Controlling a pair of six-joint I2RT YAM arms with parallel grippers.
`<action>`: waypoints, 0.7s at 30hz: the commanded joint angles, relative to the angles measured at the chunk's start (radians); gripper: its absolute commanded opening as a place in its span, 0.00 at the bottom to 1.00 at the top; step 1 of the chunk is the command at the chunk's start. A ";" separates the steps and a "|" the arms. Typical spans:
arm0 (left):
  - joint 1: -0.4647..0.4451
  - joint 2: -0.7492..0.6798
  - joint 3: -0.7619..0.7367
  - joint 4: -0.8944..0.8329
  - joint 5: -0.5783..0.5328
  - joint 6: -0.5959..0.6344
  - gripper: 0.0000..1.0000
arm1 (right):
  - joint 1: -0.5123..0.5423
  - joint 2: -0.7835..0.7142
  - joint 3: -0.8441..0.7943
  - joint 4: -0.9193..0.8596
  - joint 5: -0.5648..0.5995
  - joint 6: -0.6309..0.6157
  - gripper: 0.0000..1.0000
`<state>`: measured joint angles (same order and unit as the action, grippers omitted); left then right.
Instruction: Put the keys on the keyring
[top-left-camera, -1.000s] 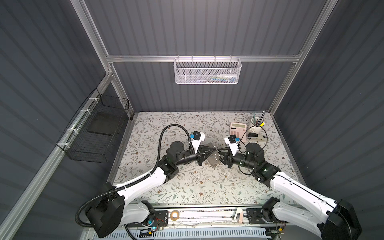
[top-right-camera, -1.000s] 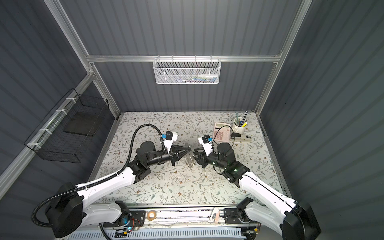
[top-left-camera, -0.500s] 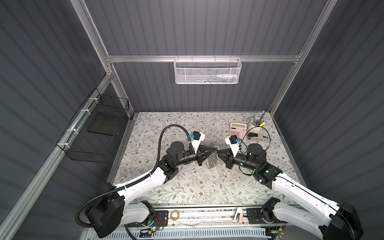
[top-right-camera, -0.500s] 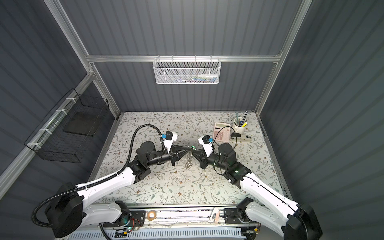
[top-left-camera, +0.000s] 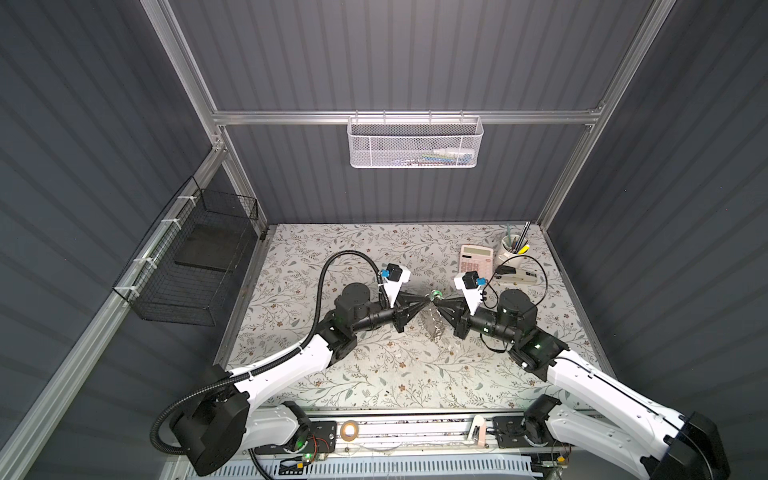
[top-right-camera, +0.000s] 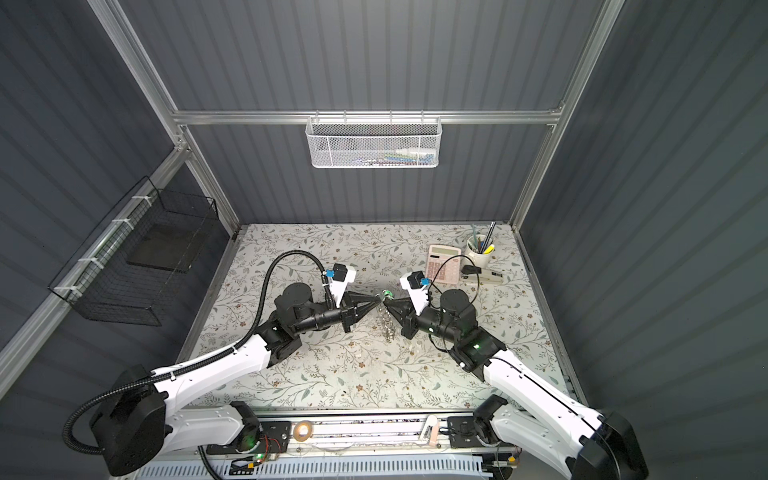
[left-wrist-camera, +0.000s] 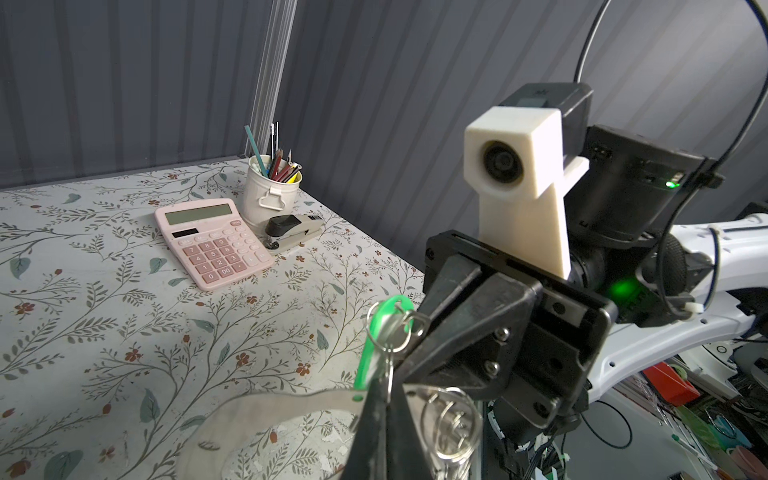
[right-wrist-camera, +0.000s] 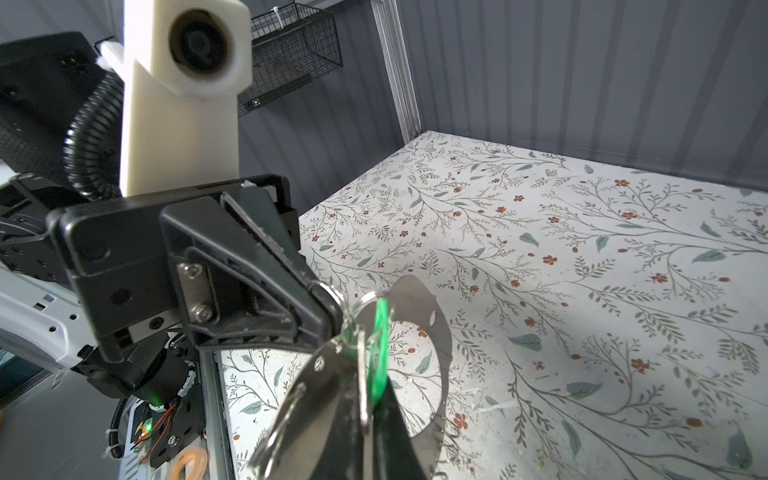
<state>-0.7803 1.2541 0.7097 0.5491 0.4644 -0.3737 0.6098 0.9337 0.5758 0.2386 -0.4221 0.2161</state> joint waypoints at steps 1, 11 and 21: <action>-0.005 -0.010 0.006 0.004 -0.007 0.022 0.00 | 0.000 -0.013 -0.010 0.028 0.011 -0.007 0.00; -0.005 -0.040 0.002 -0.026 -0.026 0.043 0.00 | 0.000 0.000 0.003 -0.027 0.190 -0.002 0.21; -0.004 -0.055 0.001 -0.053 -0.046 0.059 0.00 | -0.001 -0.025 -0.006 -0.047 0.318 0.010 0.29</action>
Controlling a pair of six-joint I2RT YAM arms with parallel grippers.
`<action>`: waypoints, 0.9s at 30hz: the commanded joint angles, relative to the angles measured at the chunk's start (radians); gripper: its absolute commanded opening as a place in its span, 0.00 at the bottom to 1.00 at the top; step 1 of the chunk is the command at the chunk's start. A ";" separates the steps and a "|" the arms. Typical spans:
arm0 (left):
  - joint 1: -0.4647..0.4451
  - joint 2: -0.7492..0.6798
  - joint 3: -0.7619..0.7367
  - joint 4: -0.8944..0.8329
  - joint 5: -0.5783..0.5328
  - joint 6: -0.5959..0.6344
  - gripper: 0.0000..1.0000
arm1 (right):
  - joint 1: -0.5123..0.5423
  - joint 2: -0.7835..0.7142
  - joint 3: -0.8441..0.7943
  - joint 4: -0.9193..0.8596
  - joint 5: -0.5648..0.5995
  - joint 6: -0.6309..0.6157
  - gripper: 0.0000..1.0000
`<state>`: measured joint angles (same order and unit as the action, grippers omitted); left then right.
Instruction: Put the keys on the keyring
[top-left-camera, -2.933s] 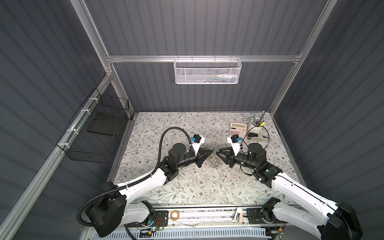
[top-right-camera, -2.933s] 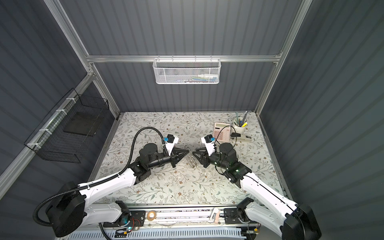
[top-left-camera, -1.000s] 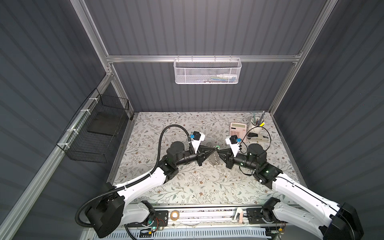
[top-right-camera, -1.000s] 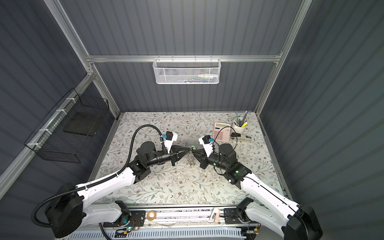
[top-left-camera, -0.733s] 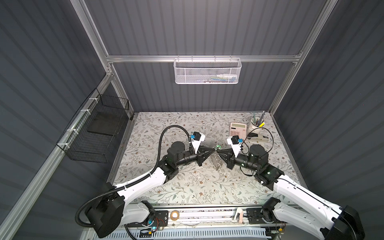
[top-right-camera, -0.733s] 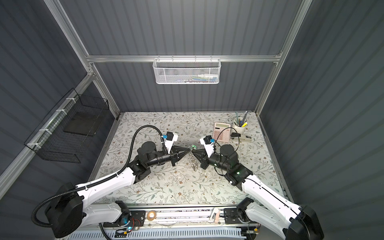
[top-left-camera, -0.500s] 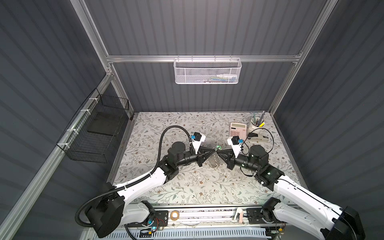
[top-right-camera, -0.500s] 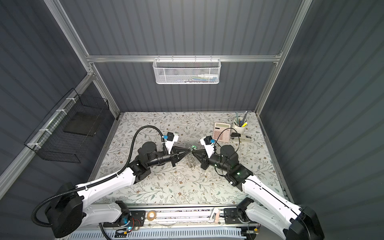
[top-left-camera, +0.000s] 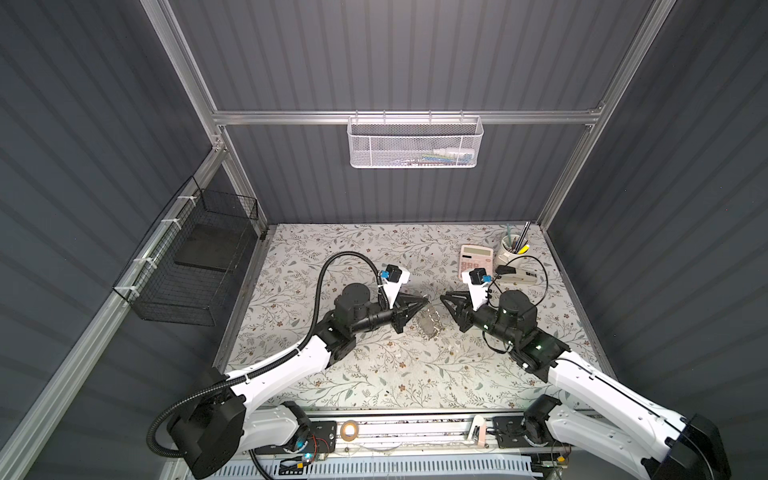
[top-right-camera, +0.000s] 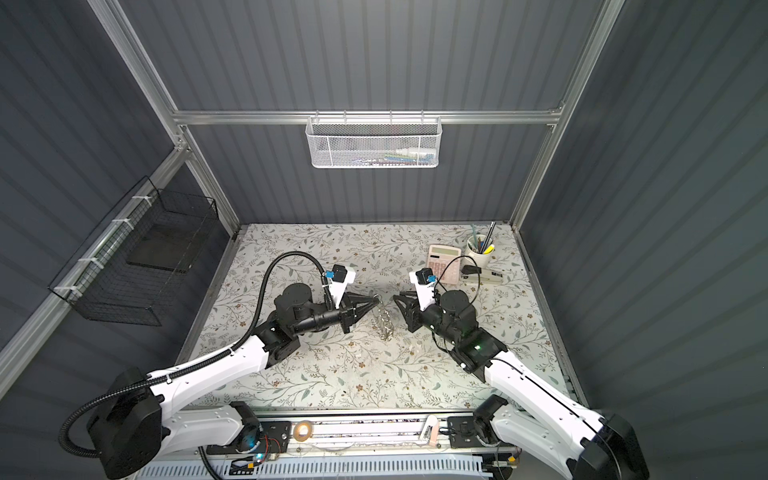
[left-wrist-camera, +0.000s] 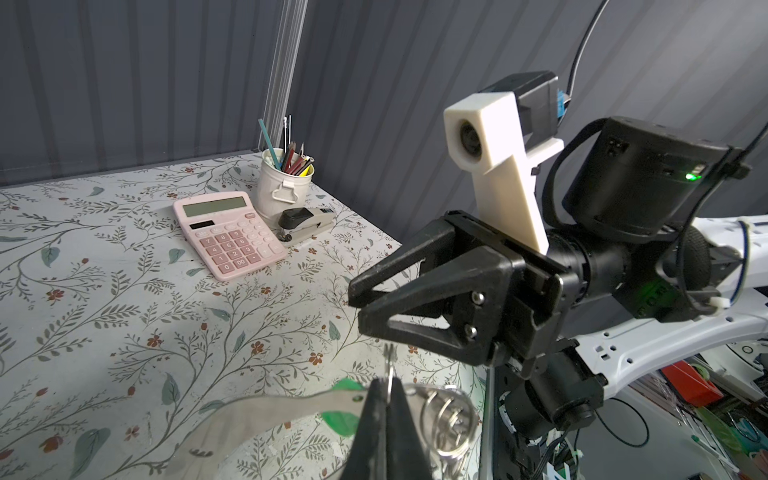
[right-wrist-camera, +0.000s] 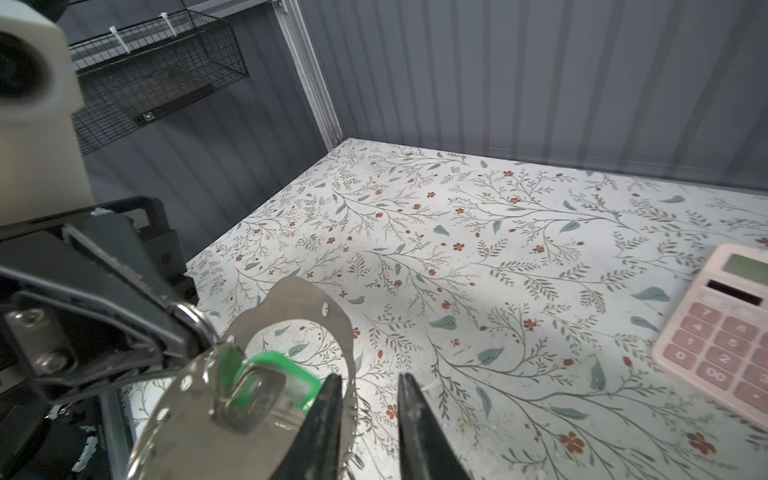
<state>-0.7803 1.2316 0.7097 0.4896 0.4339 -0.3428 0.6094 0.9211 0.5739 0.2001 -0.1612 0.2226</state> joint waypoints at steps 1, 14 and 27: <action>-0.005 -0.034 0.002 0.002 -0.020 0.029 0.00 | 0.000 -0.010 -0.003 -0.015 0.078 0.005 0.29; -0.005 0.004 0.042 -0.094 -0.192 0.060 0.00 | -0.011 0.002 0.005 -0.053 0.190 0.030 0.57; 0.031 0.106 0.126 -0.186 -0.351 0.045 0.00 | -0.020 0.011 0.006 -0.053 0.185 0.037 0.68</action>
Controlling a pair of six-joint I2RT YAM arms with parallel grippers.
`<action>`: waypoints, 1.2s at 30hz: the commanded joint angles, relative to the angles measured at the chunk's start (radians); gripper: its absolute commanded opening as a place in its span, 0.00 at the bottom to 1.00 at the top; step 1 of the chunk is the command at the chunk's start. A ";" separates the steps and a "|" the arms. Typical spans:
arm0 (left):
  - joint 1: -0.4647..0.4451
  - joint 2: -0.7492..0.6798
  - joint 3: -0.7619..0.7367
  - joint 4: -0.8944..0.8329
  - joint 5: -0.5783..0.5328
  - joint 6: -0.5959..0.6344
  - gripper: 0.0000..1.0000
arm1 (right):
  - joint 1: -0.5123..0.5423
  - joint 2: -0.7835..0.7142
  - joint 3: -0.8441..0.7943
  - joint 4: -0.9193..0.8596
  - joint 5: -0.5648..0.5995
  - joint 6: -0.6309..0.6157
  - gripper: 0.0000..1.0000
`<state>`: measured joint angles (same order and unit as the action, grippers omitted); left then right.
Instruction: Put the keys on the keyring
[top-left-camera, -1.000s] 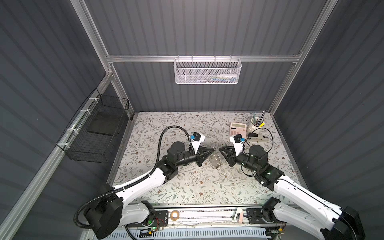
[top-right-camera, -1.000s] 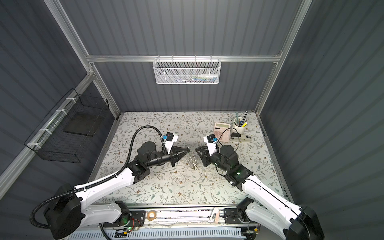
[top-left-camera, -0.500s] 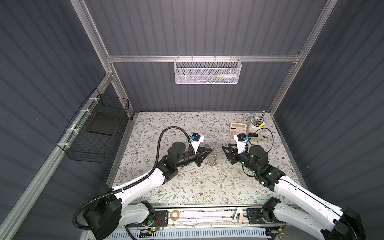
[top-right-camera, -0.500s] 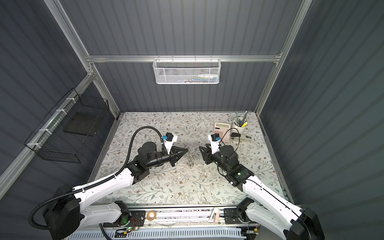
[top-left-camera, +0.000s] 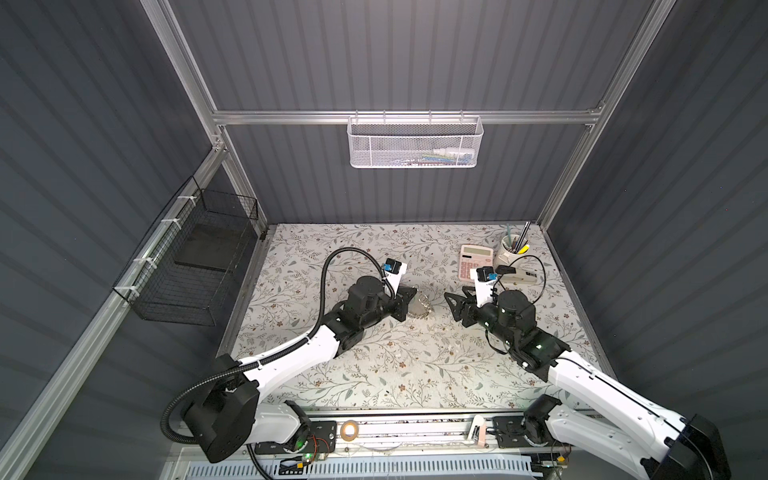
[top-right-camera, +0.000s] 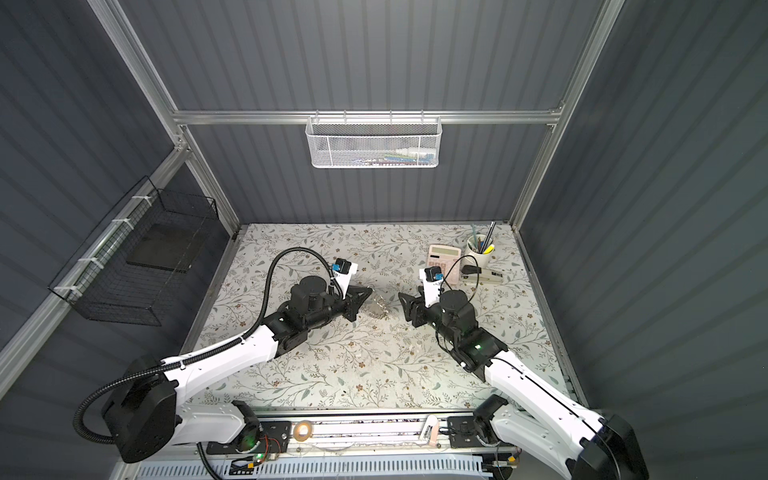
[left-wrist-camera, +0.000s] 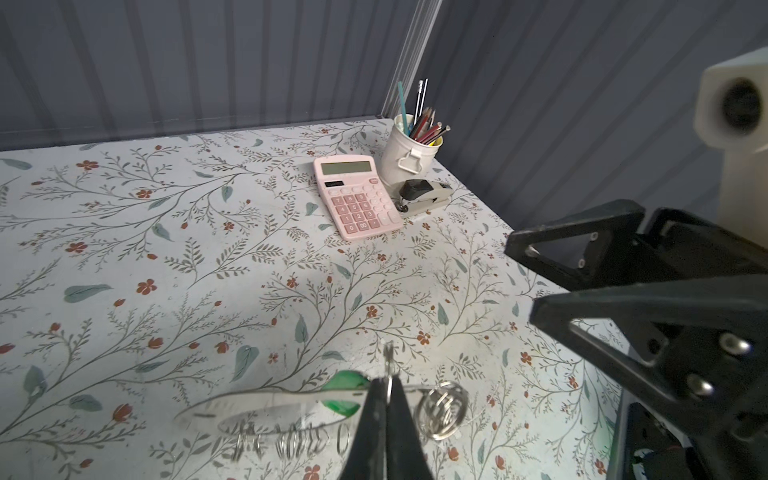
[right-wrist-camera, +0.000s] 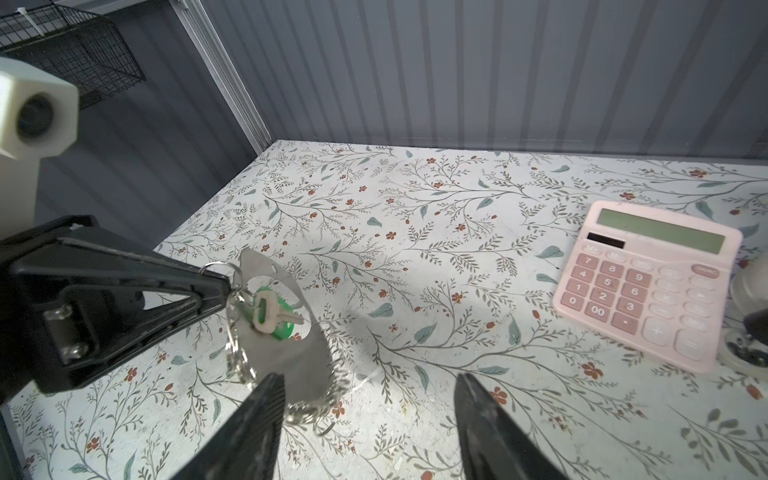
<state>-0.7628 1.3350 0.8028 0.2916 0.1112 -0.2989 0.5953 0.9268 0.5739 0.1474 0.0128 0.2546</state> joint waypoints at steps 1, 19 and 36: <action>0.018 0.003 0.026 0.022 -0.019 -0.004 0.00 | -0.006 0.005 0.005 0.001 0.008 0.007 0.69; 0.071 0.093 0.048 -0.012 -0.019 -0.025 0.00 | -0.008 0.013 0.006 0.006 -0.002 0.008 0.77; 0.082 0.410 0.204 0.065 0.100 -0.045 0.00 | -0.008 0.008 0.002 0.008 -0.005 0.004 0.78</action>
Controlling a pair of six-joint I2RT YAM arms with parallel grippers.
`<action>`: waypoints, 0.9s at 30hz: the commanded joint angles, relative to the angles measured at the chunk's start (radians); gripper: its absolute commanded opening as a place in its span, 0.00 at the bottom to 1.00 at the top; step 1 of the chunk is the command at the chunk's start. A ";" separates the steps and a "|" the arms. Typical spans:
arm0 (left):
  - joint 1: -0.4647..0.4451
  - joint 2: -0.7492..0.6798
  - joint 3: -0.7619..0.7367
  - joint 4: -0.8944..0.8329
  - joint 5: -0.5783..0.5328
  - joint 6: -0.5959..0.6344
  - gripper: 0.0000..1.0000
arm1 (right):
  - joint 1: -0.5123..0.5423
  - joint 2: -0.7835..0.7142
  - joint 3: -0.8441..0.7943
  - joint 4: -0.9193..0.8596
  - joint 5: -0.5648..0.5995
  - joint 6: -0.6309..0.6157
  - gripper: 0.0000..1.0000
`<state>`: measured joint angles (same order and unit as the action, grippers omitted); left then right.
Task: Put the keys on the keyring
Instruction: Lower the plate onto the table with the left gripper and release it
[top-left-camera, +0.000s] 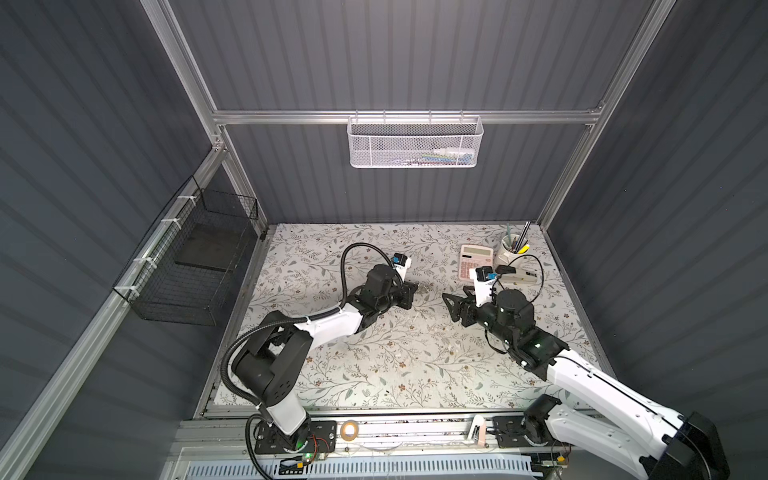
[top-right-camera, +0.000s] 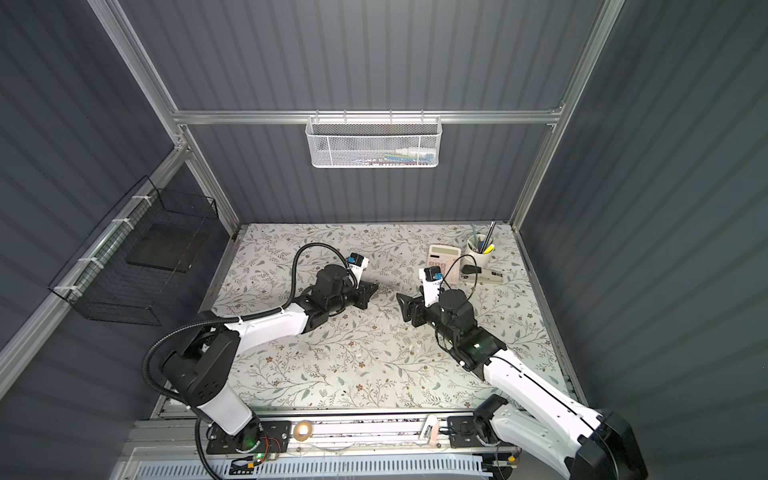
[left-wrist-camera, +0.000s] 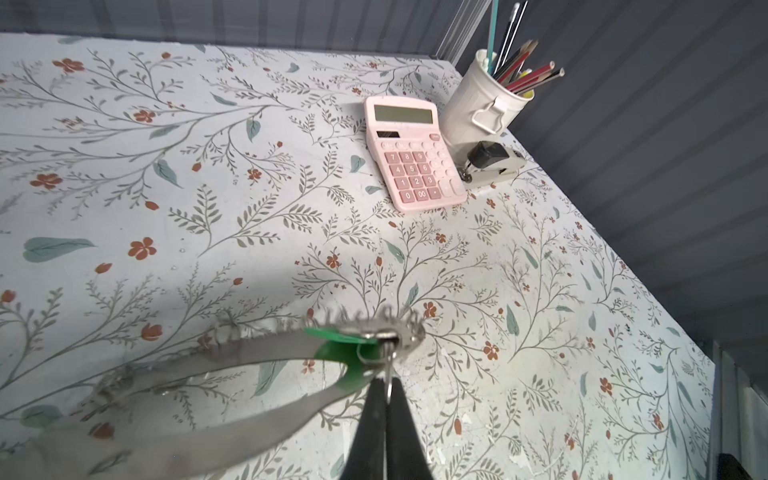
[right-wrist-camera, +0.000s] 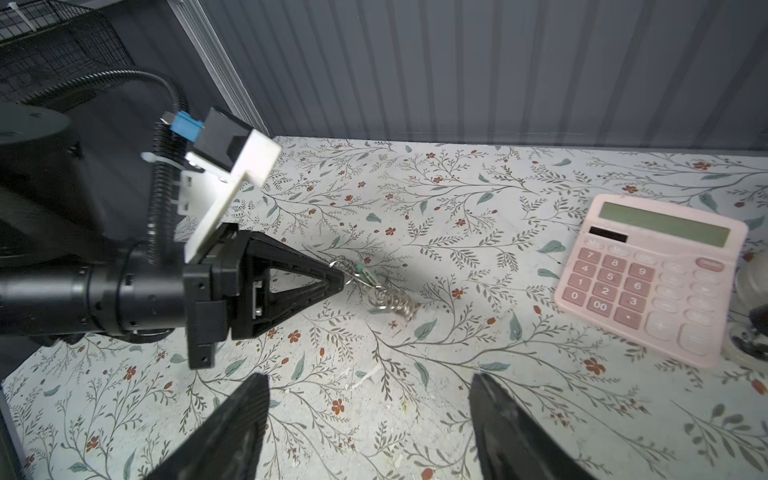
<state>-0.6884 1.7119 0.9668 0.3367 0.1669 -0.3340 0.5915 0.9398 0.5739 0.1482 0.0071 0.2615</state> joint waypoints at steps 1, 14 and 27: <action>0.007 0.051 0.044 0.026 0.059 -0.012 0.00 | -0.004 -0.005 0.001 0.007 0.002 -0.003 0.78; 0.010 0.079 -0.024 0.098 0.096 -0.042 0.00 | -0.005 -0.005 0.001 0.010 -0.004 -0.002 0.78; 0.016 -0.115 -0.244 0.319 0.046 -0.071 0.38 | -0.004 -0.045 -0.012 0.020 -0.009 0.000 0.79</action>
<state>-0.6788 1.6539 0.7601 0.5419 0.2298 -0.4023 0.5907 0.9237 0.5735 0.1482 0.0010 0.2615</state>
